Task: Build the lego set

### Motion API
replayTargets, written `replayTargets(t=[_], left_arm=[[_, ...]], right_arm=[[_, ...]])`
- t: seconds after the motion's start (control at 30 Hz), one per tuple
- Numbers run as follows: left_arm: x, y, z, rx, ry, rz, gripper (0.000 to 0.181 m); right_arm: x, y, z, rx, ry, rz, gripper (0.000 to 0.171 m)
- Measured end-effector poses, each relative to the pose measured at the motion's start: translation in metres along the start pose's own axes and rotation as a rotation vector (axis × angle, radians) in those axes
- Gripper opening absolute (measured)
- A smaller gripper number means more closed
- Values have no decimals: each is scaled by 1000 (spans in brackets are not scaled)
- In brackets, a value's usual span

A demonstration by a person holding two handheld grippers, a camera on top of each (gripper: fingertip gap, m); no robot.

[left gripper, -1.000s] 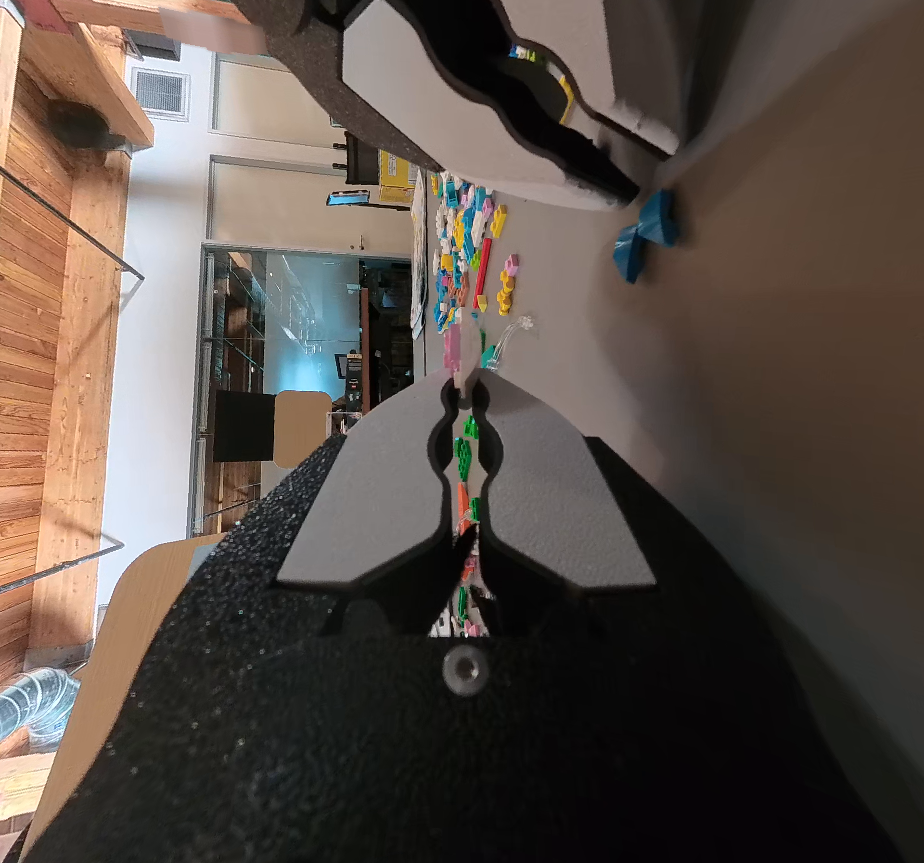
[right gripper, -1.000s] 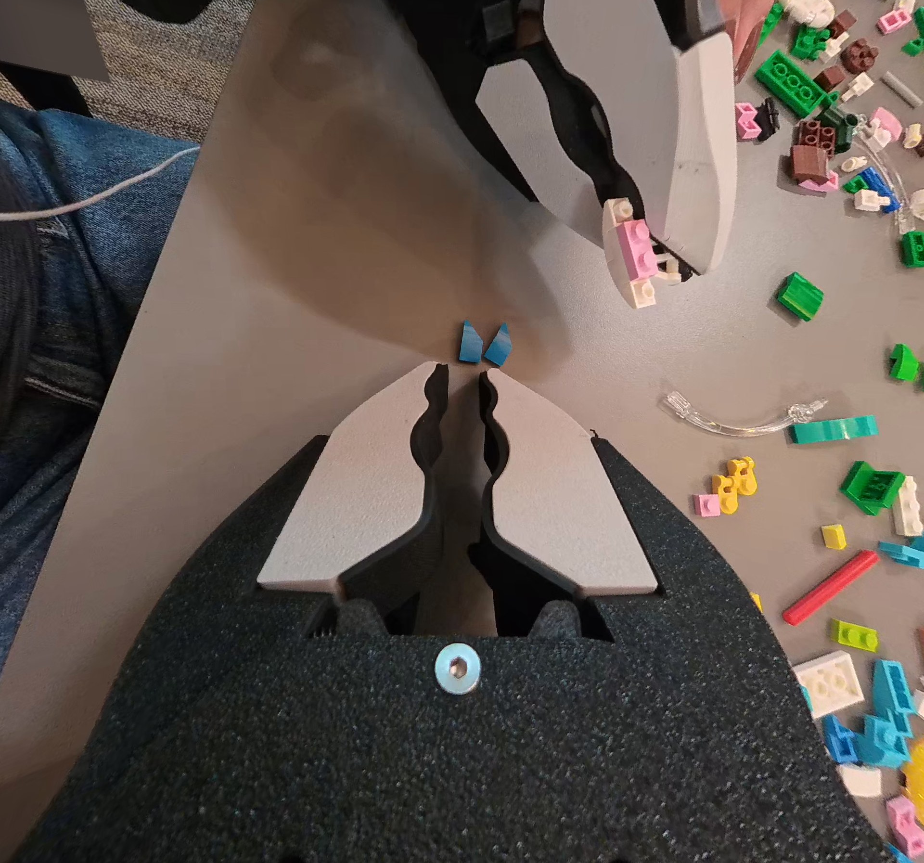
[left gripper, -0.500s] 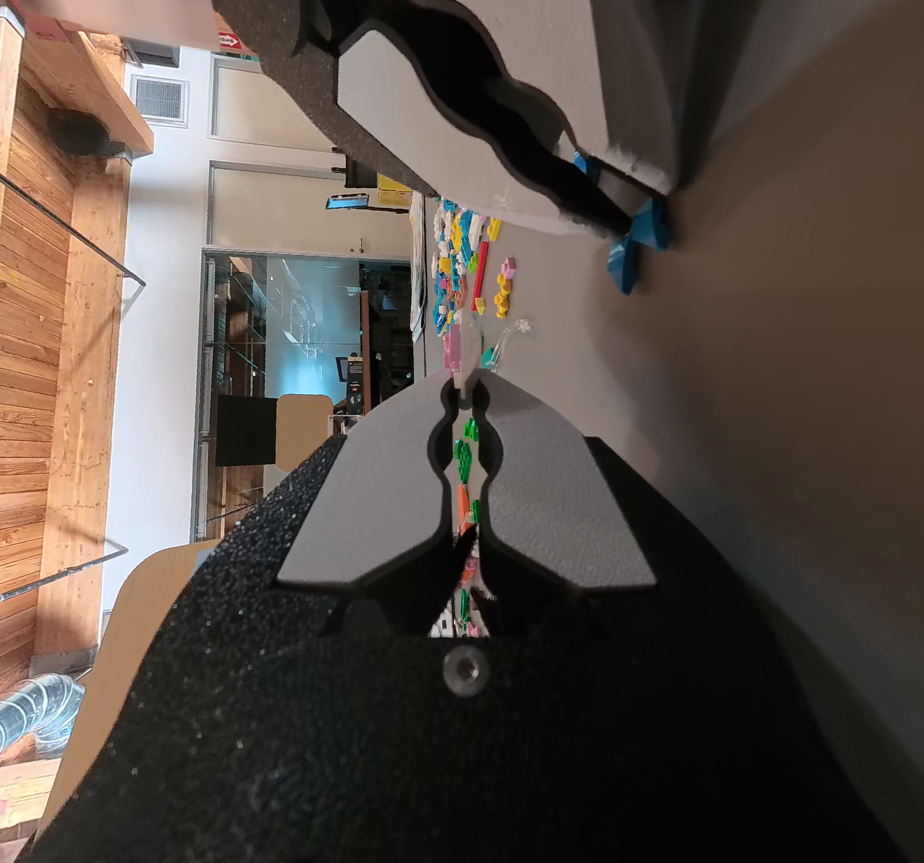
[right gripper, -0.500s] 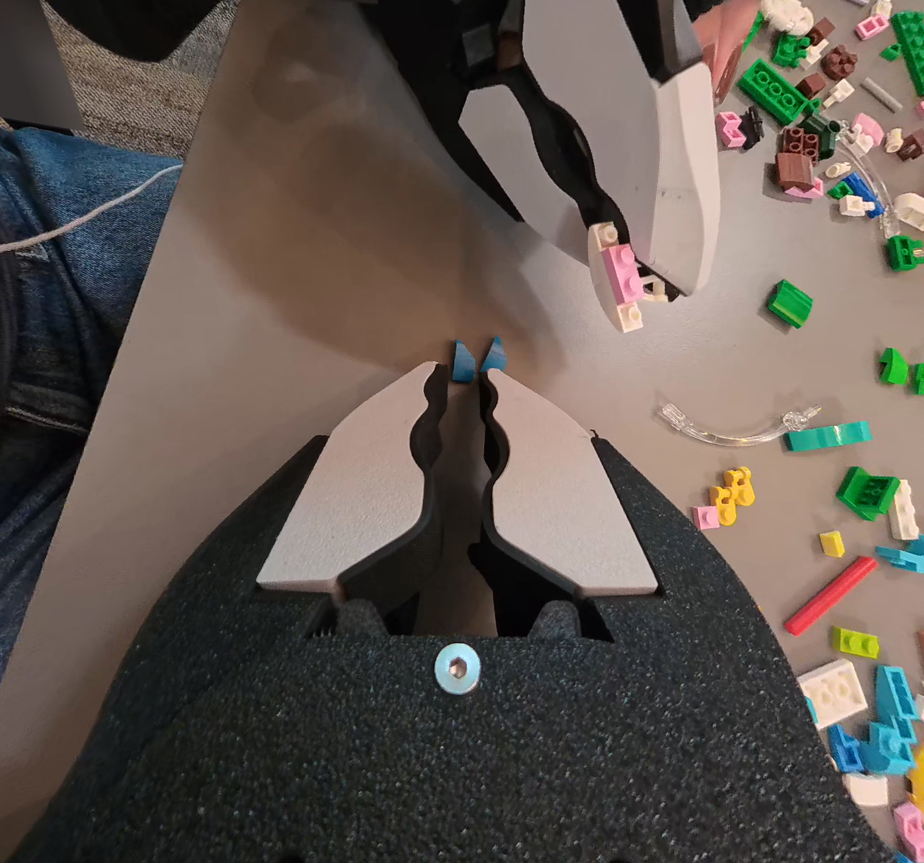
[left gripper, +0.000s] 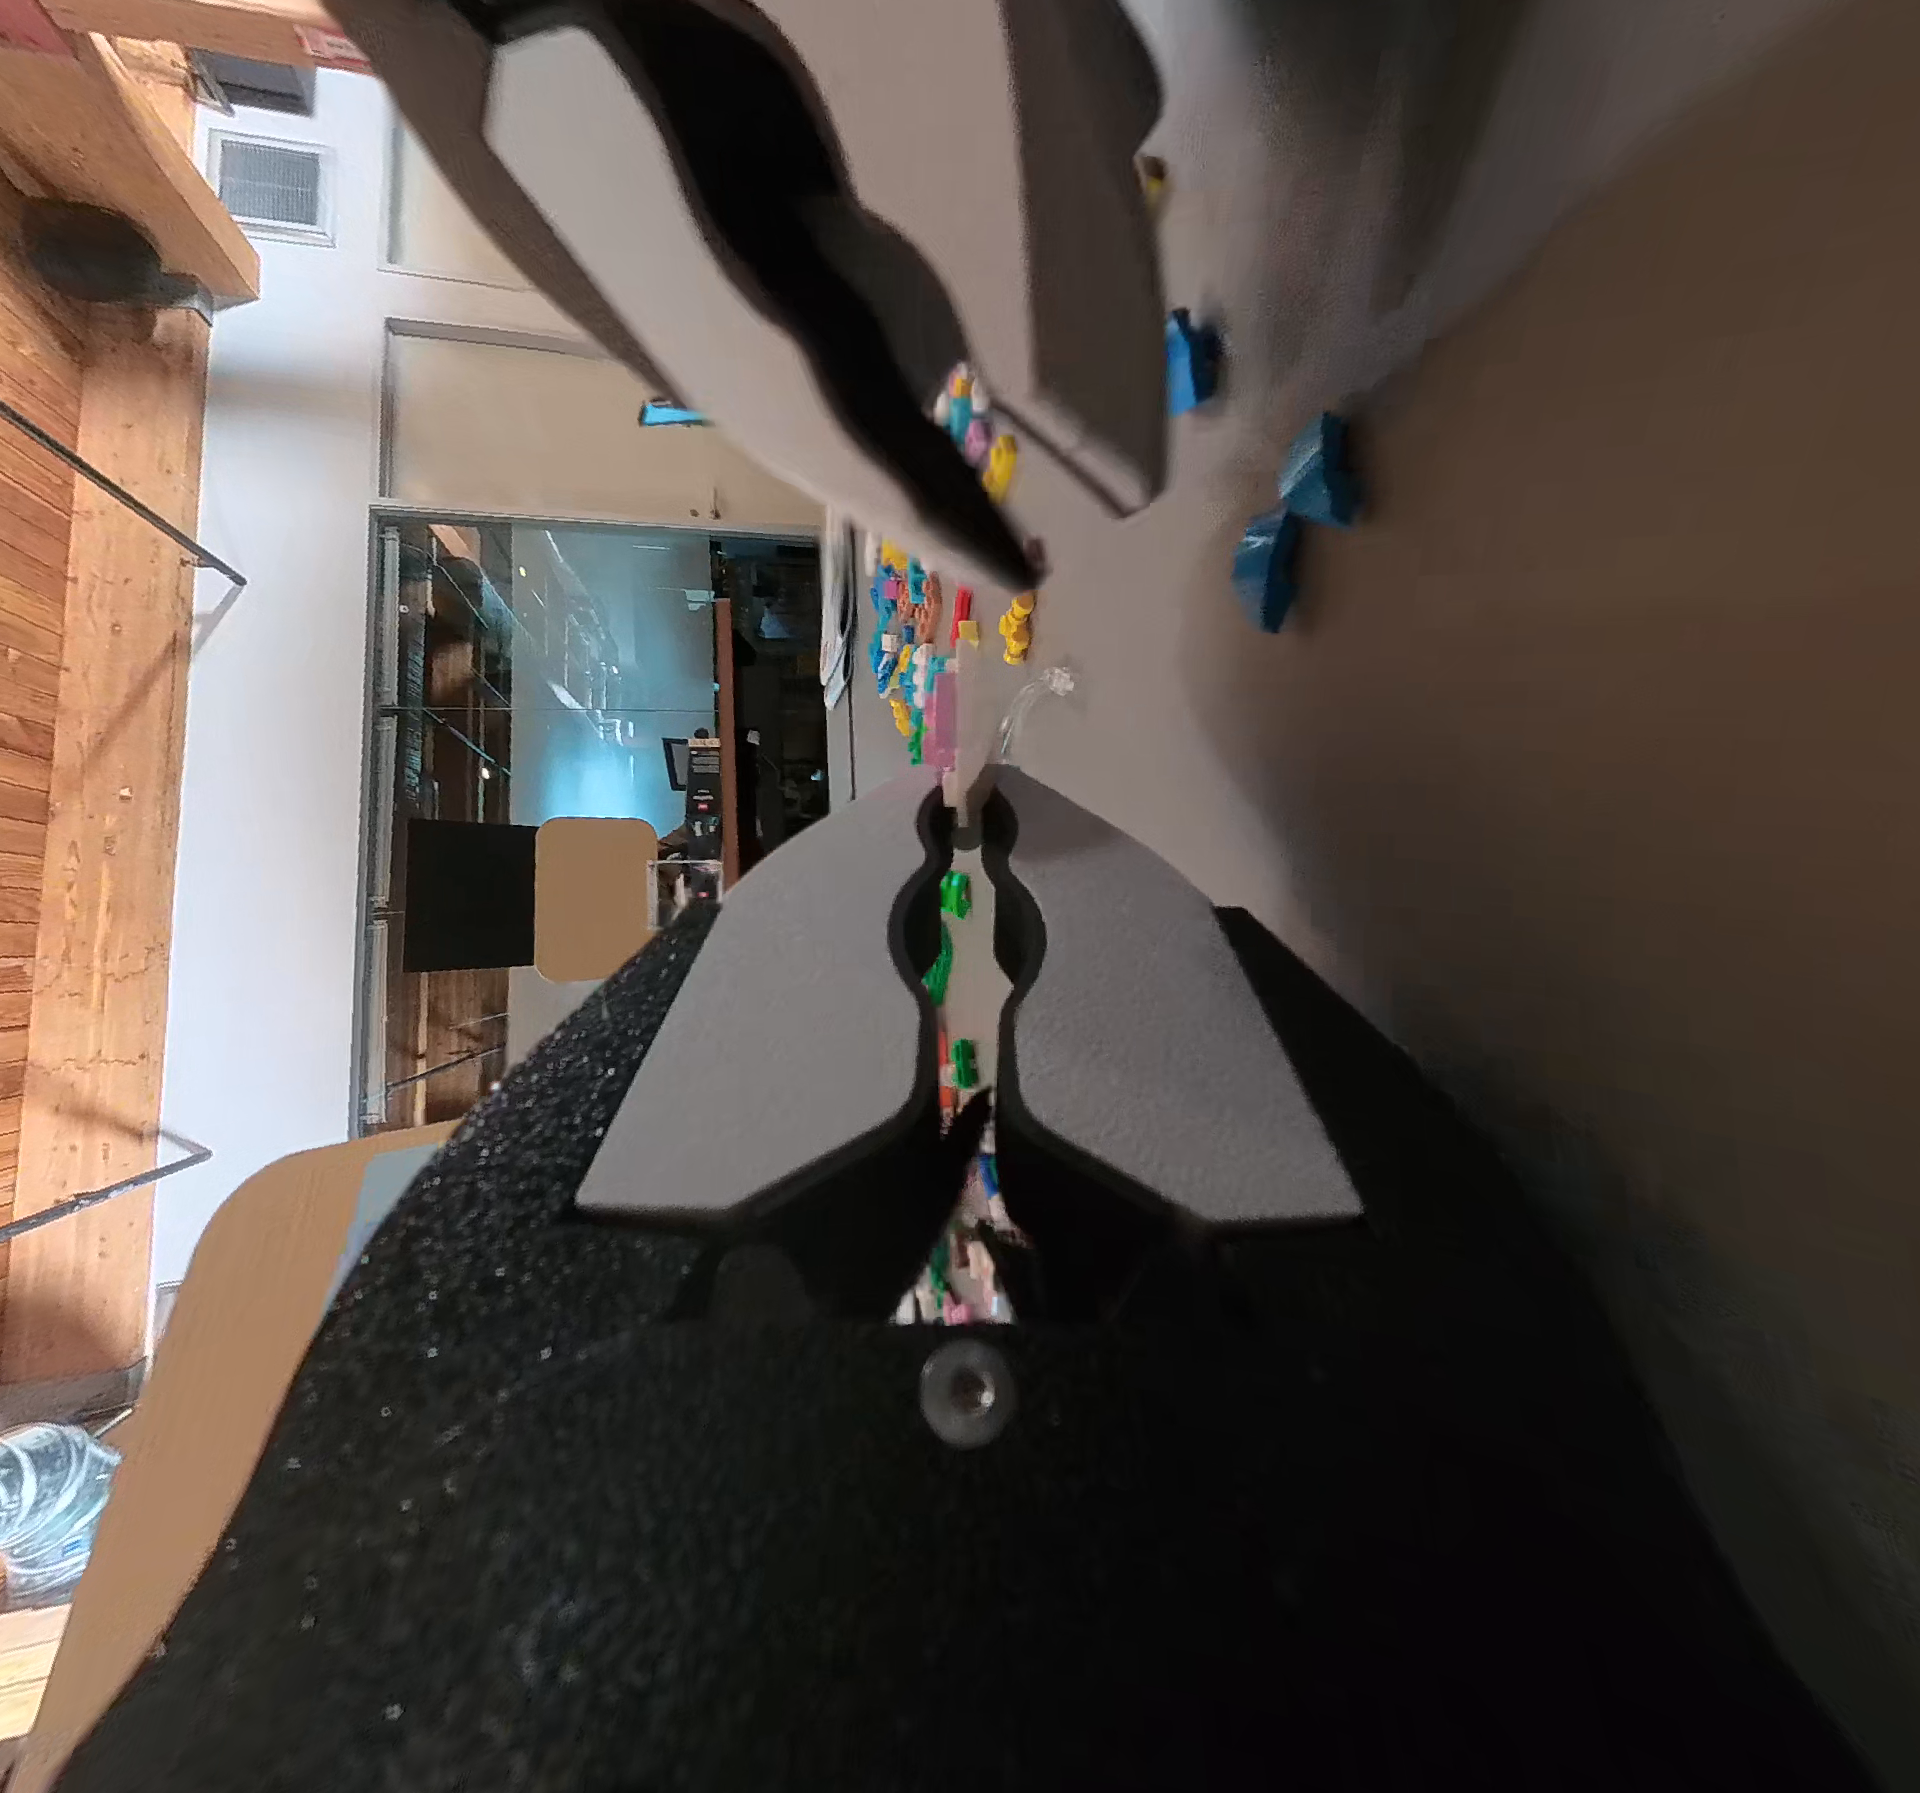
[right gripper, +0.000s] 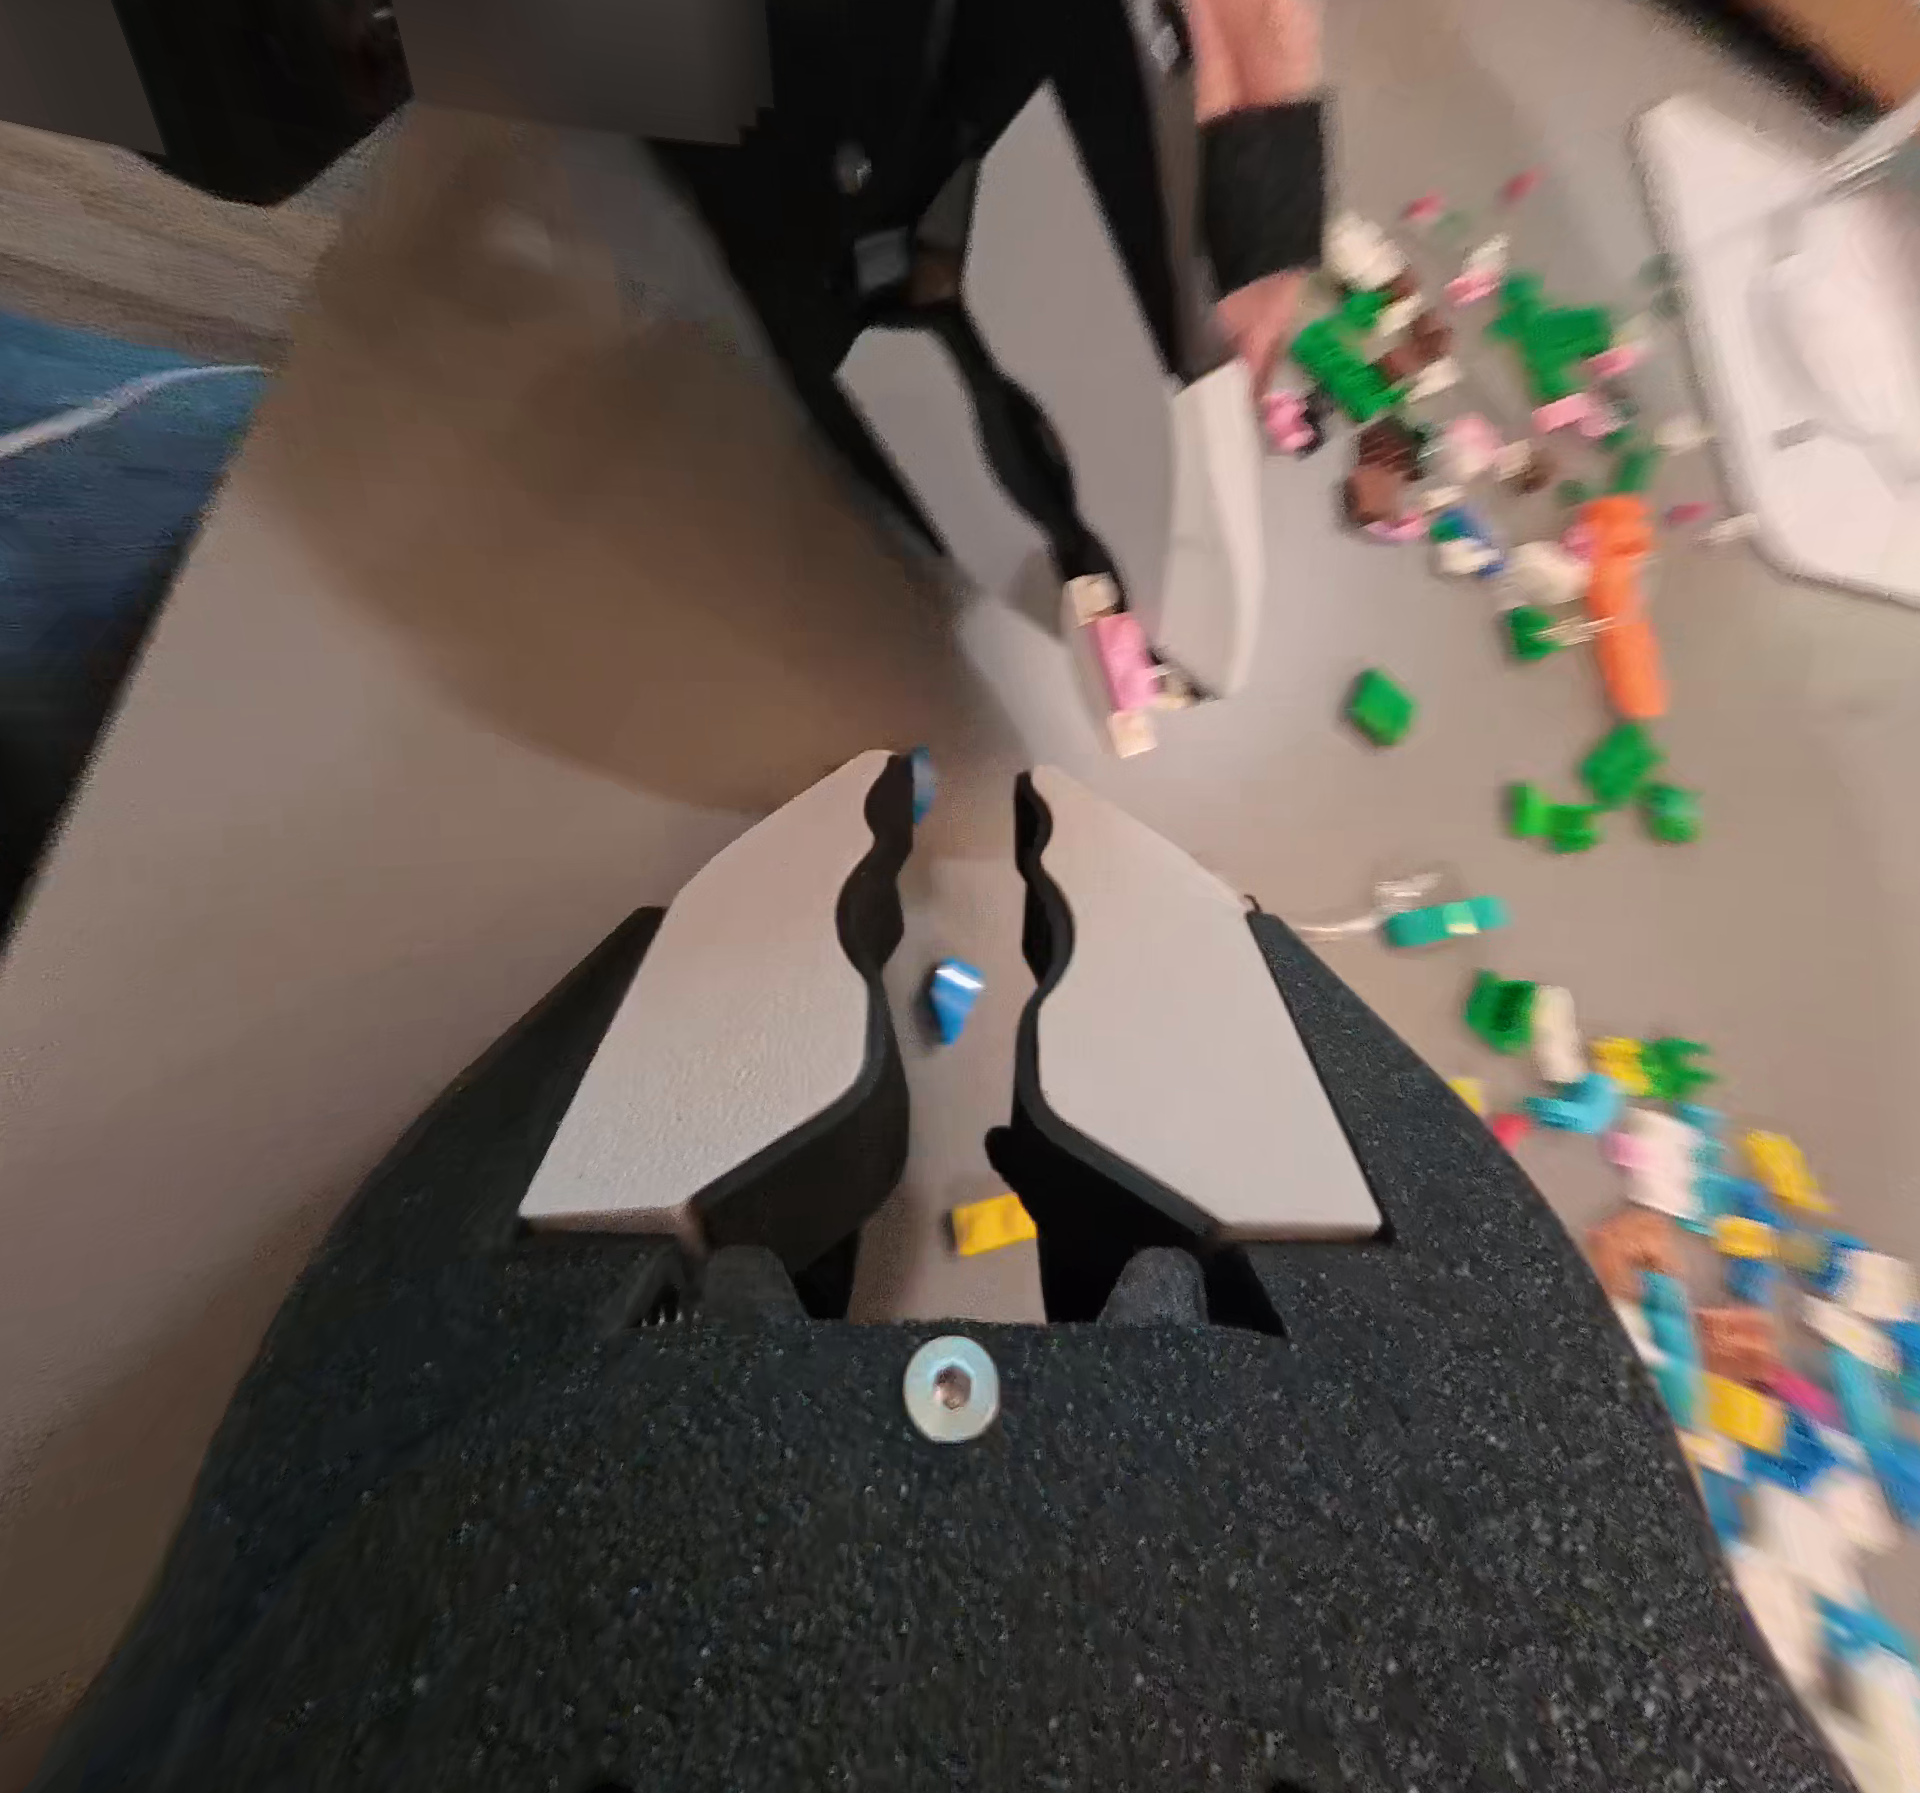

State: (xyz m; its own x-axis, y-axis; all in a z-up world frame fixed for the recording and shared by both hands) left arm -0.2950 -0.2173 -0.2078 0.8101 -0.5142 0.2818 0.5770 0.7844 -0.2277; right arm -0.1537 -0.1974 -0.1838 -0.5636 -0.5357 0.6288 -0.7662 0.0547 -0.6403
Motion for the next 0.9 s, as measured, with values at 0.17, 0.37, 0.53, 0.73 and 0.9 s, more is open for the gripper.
replayTargets(t=[0.17,0.37,0.53,0.73,0.9], left_arm=[[3,1,2,-38,-80,11,4],[8,2,1,-47,-87,8,4],[11,0,2,-56,-134,-20,4],[15,-7,11,-57,-284,-164,15],[15,-15,21,-95,-468,-323,22]], right_arm=[[11,-6,3,-327,-327,55,24],[16,4,12,-432,-547,154,30],[11,11,14,-442,-605,229,15],[13,-3,11,-474,-549,75,11],[10,-20,6,-426,-455,-155,11]])
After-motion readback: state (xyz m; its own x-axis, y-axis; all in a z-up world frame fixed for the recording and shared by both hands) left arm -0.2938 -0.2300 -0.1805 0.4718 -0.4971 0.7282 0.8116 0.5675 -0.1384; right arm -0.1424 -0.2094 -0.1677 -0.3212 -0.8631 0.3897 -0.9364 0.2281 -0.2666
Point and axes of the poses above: each gripper's, where its closed fingertips meet, y out along the fingers, x out of its top, z = x × y across the jaws, the point moved 9 cm from there along -y, back along the fingers, and after that the axes turned 10 degrees about -y, right-handed, at the moved point
